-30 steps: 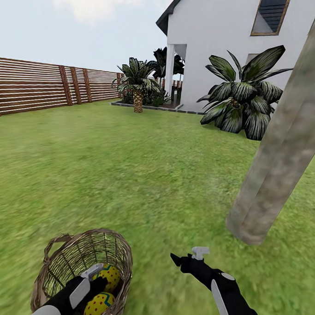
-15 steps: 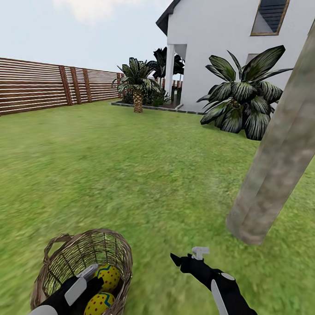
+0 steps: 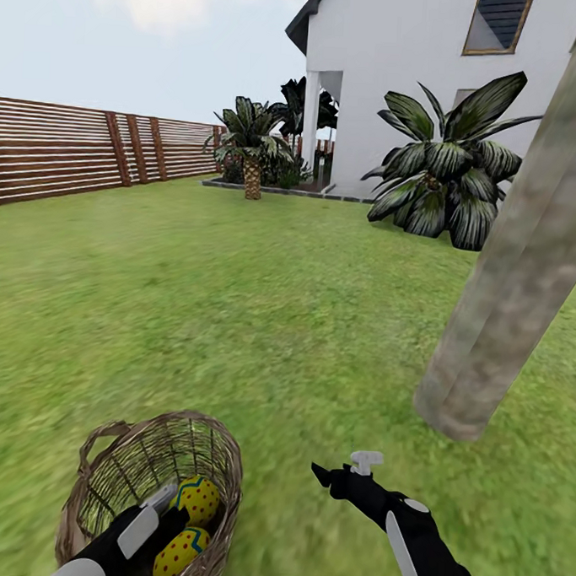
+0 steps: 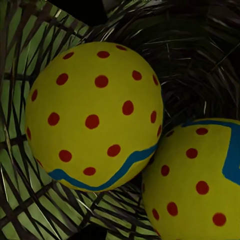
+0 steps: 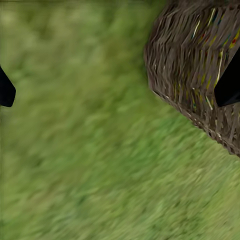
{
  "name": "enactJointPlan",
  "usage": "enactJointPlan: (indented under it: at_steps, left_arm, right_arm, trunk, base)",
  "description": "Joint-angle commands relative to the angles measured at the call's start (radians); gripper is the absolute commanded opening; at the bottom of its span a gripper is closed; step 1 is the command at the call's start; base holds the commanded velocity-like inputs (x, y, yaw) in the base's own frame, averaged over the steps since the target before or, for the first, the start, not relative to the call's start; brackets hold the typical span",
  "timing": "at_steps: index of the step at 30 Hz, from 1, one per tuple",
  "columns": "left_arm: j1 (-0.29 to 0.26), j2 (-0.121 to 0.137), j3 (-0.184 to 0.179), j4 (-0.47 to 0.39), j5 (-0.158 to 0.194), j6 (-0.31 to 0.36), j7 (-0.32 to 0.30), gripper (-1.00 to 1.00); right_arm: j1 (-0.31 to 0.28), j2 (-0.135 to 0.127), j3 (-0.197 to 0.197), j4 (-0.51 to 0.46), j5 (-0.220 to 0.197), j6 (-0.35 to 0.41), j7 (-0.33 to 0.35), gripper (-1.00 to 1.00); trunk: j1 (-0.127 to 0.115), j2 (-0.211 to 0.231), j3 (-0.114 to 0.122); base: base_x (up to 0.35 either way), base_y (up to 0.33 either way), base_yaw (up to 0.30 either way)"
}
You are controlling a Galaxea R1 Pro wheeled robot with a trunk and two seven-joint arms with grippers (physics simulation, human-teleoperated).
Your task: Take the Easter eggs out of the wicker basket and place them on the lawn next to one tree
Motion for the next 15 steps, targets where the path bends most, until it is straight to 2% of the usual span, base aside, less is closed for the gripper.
enactJointPlan:
  at_steps: [1,7,15]
  left_arm:
    - [0.0,0.0,0.002,-0.003,0.01,0.004,0.006,1.0]
    - [0.0,0.001,0.0,-0.003,0.061,0.0,0.007,1.0]
    - [0.0,0.001,0.0,-0.003,0.079,-0.005,0.008,1.0]
  right_arm:
    - [0.0,0.001,-0.004,-0.001,-0.009,0.01,0.004,1.0]
    - [0.0,0.001,-0.004,-0.001,-0.009,0.01,0.004,1.0]
    - [0.0,0.001,-0.004,-0.001,-0.009,0.01,0.004,1.0]
  trunk:
    - [0.0,0.0,-0.001]
    - [0.0,0.0,-0.001]
    - [0.0,0.0,-0.001]
  base:
    - [0.0,0.0,0.0]
    - [0.0,0.0,0.0]
    - [0.0,0.0,0.0]
